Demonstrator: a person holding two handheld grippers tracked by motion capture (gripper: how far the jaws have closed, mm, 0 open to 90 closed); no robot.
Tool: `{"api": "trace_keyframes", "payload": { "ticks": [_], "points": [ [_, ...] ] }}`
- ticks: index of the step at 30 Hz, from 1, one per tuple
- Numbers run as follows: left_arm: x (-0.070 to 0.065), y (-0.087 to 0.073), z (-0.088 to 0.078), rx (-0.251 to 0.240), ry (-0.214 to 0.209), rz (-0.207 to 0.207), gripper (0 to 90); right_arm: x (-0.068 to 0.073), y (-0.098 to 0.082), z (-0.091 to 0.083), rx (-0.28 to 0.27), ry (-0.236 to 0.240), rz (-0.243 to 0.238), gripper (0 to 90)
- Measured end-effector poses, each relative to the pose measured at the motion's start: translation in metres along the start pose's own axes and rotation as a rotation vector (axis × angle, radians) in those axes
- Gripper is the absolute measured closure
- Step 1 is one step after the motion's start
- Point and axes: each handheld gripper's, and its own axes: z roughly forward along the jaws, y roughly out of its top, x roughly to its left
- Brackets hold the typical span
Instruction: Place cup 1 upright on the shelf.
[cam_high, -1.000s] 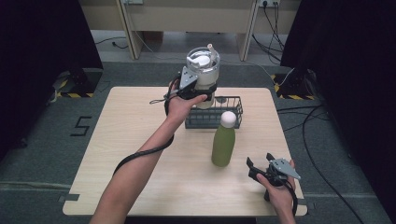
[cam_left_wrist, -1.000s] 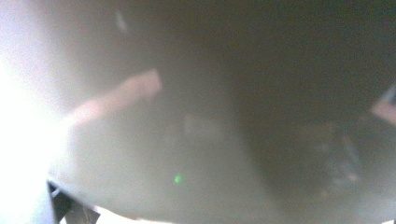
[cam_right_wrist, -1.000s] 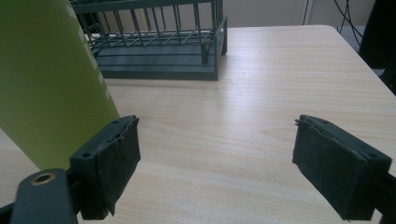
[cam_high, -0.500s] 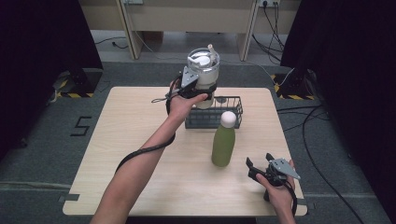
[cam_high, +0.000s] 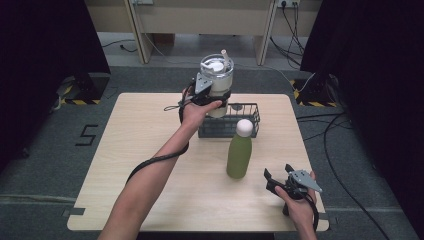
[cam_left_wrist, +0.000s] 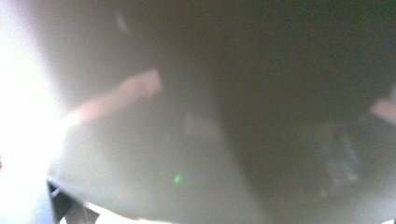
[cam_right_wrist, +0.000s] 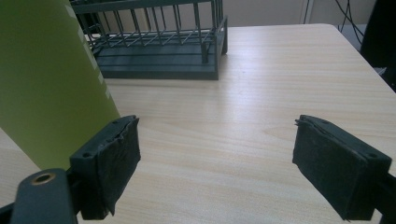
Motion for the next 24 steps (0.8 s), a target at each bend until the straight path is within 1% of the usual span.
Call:
{"api": "trace_keyframes", "payload": {
  "ticks": [7,11,15,24],
  "points": [
    [0.003,-0.005,0.005,0.016,0.006,-0.011,8.7,0.0,0.0,0.0,0.002,0.003,0.0,15.0],
    [0.004,-0.008,0.007,0.025,0.012,-0.006,8.7,0.0,0.0,0.0,0.002,0.004,0.001,15.0],
    [0.004,-0.011,0.007,0.024,0.015,-0.008,8.7,0.0,-0.001,0.0,0.002,0.003,0.003,15.0],
    [0.002,-0.012,0.006,0.026,0.011,-0.005,8.7,0.001,0.0,0.0,0.003,0.004,0.001,15.0]
  ]
}}
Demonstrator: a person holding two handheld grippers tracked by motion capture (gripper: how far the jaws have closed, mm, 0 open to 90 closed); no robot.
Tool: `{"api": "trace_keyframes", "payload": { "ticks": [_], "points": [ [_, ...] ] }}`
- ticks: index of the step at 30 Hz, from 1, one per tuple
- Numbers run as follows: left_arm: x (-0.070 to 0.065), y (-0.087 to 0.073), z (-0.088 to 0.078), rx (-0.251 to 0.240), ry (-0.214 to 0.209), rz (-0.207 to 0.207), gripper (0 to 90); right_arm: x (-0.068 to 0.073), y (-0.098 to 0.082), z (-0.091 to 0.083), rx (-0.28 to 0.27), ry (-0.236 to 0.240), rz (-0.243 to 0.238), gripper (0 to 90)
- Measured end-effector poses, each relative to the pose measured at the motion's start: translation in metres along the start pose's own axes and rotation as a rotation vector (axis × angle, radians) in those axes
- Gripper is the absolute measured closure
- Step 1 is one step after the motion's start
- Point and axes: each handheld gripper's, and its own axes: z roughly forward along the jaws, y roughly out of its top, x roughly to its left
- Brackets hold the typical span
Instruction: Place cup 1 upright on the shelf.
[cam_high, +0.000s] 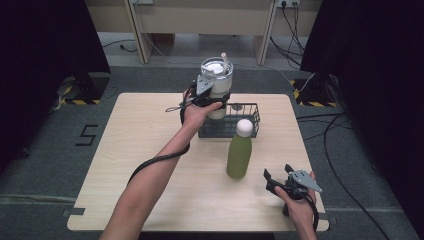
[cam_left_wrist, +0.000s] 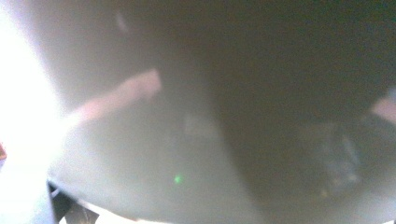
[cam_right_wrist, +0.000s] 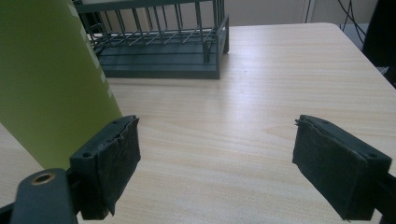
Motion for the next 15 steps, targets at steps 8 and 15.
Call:
{"api": "trace_keyframes", "payload": {
  "ticks": [8,15],
  "points": [
    [-0.001,-0.005,0.0,0.008,0.001,0.002,8.7,0.0,-0.001,0.0,0.0,-0.001,0.0,15.0],
    [0.0,-0.013,0.001,0.025,0.008,0.003,8.7,0.001,-0.001,0.001,0.004,0.003,-0.004,15.0]
  ]
}}
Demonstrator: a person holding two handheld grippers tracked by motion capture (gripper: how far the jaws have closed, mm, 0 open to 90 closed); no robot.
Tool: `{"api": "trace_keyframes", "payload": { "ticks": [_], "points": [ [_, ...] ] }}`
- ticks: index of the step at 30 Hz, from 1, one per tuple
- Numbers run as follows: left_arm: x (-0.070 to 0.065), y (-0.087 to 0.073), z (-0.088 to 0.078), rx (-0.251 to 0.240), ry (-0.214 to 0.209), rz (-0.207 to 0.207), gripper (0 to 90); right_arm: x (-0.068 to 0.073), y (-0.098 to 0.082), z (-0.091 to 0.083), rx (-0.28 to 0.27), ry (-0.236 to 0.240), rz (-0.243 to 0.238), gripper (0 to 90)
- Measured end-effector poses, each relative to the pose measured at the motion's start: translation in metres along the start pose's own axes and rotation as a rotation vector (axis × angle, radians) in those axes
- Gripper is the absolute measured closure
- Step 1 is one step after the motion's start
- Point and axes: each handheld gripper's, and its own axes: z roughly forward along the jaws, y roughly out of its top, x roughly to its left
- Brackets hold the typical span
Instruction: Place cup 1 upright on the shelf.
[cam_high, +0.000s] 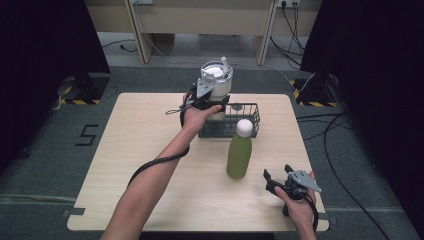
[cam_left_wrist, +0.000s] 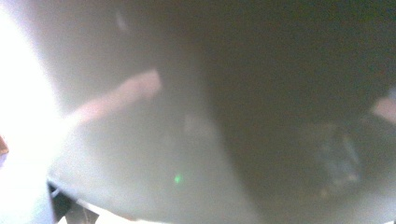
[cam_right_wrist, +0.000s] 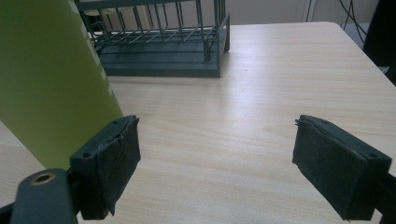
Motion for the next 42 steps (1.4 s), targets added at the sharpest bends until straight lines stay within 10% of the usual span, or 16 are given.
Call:
{"api": "trace_keyframes", "payload": {
  "ticks": [42],
  "points": [
    [-0.008,-0.025,0.009,0.047,-0.005,0.01,8.6,0.001,0.0,0.001,0.004,0.002,-0.009,15.0]
  ]
}}
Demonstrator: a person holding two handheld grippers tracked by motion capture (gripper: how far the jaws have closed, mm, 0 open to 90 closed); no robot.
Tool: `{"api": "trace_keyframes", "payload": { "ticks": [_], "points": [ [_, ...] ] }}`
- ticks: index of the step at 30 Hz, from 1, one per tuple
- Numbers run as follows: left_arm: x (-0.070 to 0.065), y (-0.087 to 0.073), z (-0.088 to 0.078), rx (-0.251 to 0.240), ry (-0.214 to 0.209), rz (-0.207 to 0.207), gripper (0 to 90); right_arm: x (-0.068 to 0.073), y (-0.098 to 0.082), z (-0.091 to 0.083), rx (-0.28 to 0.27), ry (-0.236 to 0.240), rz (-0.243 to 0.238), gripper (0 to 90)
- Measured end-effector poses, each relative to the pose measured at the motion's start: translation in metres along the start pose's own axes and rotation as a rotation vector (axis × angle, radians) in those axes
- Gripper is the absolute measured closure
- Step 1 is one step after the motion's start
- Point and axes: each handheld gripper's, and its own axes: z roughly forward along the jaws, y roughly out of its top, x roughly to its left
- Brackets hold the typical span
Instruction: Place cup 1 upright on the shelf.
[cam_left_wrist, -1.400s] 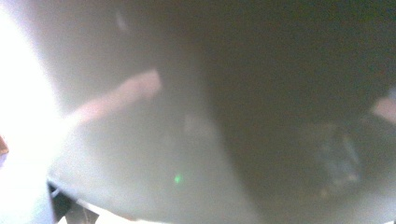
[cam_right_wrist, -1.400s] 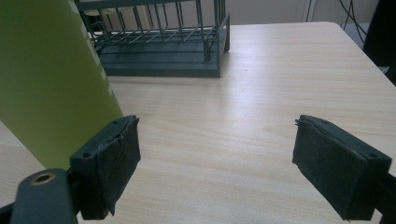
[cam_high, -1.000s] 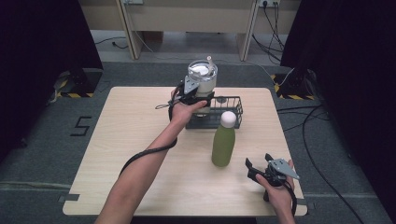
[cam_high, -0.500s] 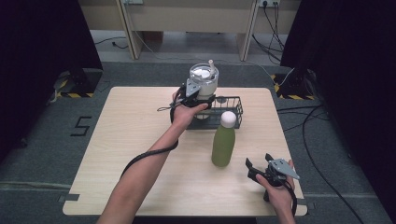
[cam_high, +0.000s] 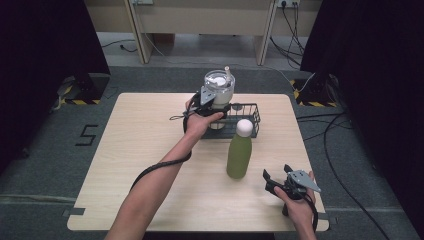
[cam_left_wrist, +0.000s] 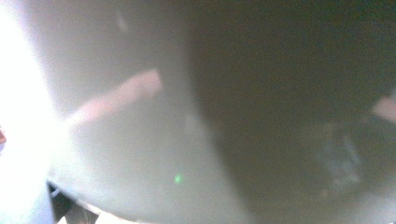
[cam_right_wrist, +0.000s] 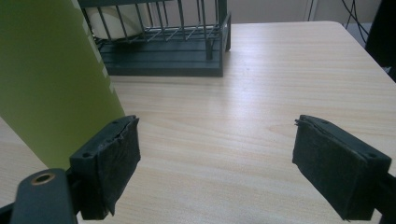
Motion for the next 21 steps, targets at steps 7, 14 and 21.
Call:
{"api": "trace_keyframes", "payload": {
  "ticks": [7,14,21],
  "points": [
    [-0.0008,-0.0011,0.0003,-0.001,0.005,-0.002,8.6,0.0011,0.0,0.0002,0.001,0.005,-0.002,15.0],
    [-0.0022,-0.0015,0.0007,-0.002,0.008,0.002,8.6,0.001,0.0003,-0.0003,-0.001,0.004,0.0,15.0],
    [-0.0018,-0.0044,-0.0007,-0.018,0.007,-0.005,8.5,0.0013,0.0007,-0.0011,-0.001,0.004,-0.001,15.0]
  ]
}}
